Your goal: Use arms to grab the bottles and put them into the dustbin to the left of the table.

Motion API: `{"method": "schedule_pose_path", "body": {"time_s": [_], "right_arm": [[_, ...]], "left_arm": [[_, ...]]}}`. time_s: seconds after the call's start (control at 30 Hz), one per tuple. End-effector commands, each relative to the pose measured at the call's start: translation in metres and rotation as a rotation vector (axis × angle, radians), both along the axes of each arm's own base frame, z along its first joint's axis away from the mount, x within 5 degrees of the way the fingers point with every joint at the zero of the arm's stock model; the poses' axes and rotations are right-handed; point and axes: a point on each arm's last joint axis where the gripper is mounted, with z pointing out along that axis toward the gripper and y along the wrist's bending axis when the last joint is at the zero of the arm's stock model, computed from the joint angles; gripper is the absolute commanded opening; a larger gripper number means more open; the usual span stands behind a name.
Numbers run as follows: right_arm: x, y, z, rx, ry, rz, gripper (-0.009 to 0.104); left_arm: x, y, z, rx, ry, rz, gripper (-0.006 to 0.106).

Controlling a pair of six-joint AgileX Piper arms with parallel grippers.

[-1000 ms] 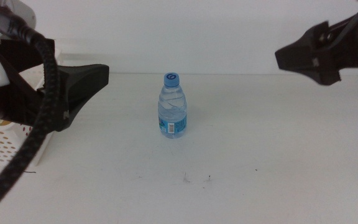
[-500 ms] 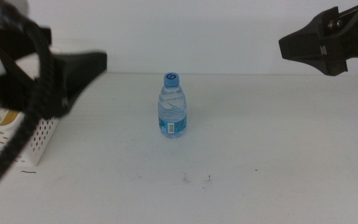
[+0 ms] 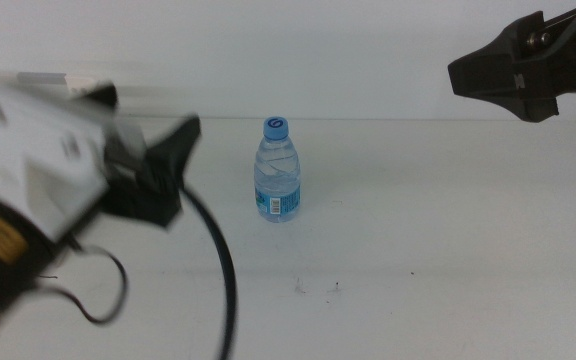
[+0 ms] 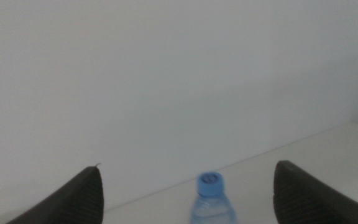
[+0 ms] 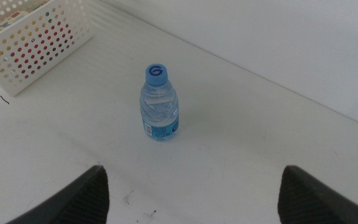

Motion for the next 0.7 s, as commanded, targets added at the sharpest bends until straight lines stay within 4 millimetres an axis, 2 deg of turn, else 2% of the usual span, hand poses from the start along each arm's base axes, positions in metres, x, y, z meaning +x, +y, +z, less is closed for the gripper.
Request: {"method": "schedule_pose_path", "body": {"time_s": [0.0, 0.2, 0.4, 0.67], "right_arm": [[0.000, -0.002, 0.003, 0.005, -0.020, -0.004, 0.088], [0.000, -0.002, 0.003, 0.005, -0.020, -0.004, 0.088], [0.000, -0.002, 0.003, 0.005, -0.020, -0.004, 0.088], [0.000, -0.002, 0.003, 0.005, -0.020, -0.004, 0.088]], "left_arm": [[-0.003, -0.004, -0.015, -0.088, -0.085, -0.031, 0.094], [0.018, -0.020, -0.067, -0.102, 0.121, -0.052, 0.094], [0.034, -0.032, -0.098, -0.037, 0.158, -0.066, 0.094], [0.079, -0.061, -0.135, -0.021, 0.175, -0.094, 0.094]]}}
